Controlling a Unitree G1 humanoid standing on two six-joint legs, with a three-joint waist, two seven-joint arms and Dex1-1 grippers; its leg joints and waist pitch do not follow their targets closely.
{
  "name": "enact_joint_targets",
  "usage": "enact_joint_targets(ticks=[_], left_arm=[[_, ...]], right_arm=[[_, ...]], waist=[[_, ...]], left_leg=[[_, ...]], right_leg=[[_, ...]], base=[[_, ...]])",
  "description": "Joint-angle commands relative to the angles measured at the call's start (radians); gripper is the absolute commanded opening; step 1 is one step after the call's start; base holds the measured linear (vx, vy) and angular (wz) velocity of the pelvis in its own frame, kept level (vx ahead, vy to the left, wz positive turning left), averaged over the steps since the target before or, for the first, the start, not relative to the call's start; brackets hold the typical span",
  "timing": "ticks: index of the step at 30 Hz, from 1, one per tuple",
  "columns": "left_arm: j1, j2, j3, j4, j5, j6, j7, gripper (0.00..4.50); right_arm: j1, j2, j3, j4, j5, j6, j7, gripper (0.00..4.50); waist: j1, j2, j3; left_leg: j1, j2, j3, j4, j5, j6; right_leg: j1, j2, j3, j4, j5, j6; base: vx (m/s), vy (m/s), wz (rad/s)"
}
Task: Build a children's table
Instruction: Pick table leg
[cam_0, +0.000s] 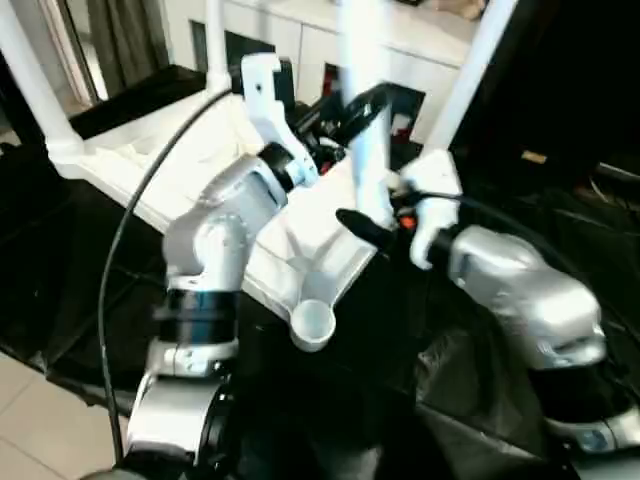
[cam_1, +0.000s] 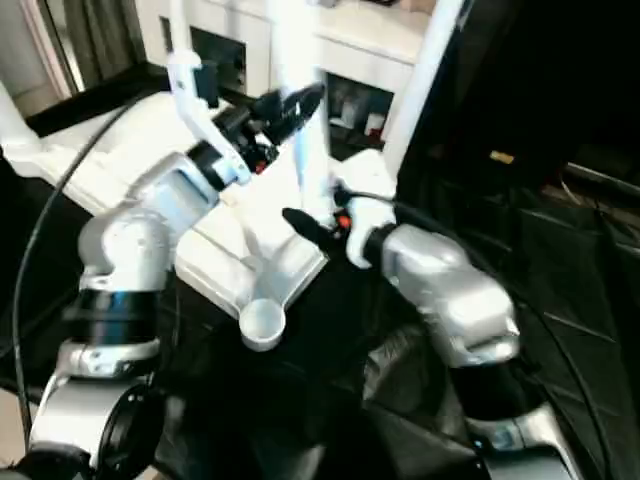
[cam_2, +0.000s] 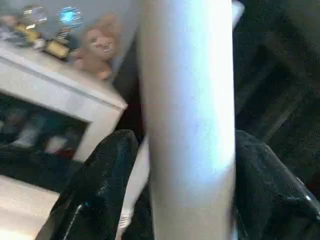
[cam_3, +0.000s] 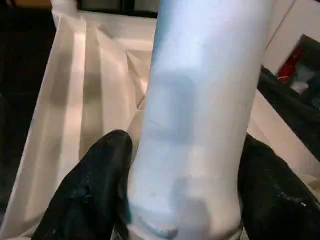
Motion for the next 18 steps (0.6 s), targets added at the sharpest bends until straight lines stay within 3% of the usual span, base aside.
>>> enact_joint_targets(ticks=[1, 7, 11, 18], left_arm=[[-0.02, -0.009, 0.007, 0.016, 0.005, -0.014, 0.02, 3.07], [-0.042, -0.045, 0.071, 0.05, -0.032, -0.009, 0.108, 2.73], [-0.051, -0.048, 0.09, 0.067, -0.044, -0.011, 0.137, 2.31], [-0.062, -0.056, 0.138, 0.082, -0.086, 0.003, 0.158, 2.01]], right_arm=[[-0.018, -0.002, 0.01, -0.004, -0.041, -0.034, -0.014, 2.67], [-0.033, 0.014, 0.035, 0.003, -0.108, -0.056, -0.045, 2.67], [-0.037, 0.018, 0.037, 0.003, -0.123, -0.061, -0.05, 2.67], [-0.036, 0.036, 0.02, 0.007, -0.138, -0.063, -0.055, 2.67]], waist=[[0.0, -0.003, -0.089], [-0.004, 0.0, -0.088], [-0.004, -0.002, -0.087], [-0.007, -0.001, -0.088]], left_leg=[[-0.01, 0.001, 0.018, -0.057, 0.065, 0.008], [-0.012, -0.001, 0.018, -0.056, 0.056, 0.019], [-0.01, 0.0, 0.018, -0.058, 0.025, 0.019], [-0.011, 0.0, 0.018, -0.057, 0.017, 0.02]], right_leg=[[0.079, -0.043, 0.045, -0.044, -0.032, -0.115], [0.083, -0.043, 0.045, -0.043, -0.015, -0.15], [0.081, -0.043, 0.045, -0.045, -0.039, -0.146], [0.081, -0.043, 0.044, -0.046, -0.045, -0.147]], base=[[0.0, 0.0, 0.0], [0.0, 0.0, 0.0], [0.0, 0.0, 0.0], [0.0, 0.0, 0.0]])
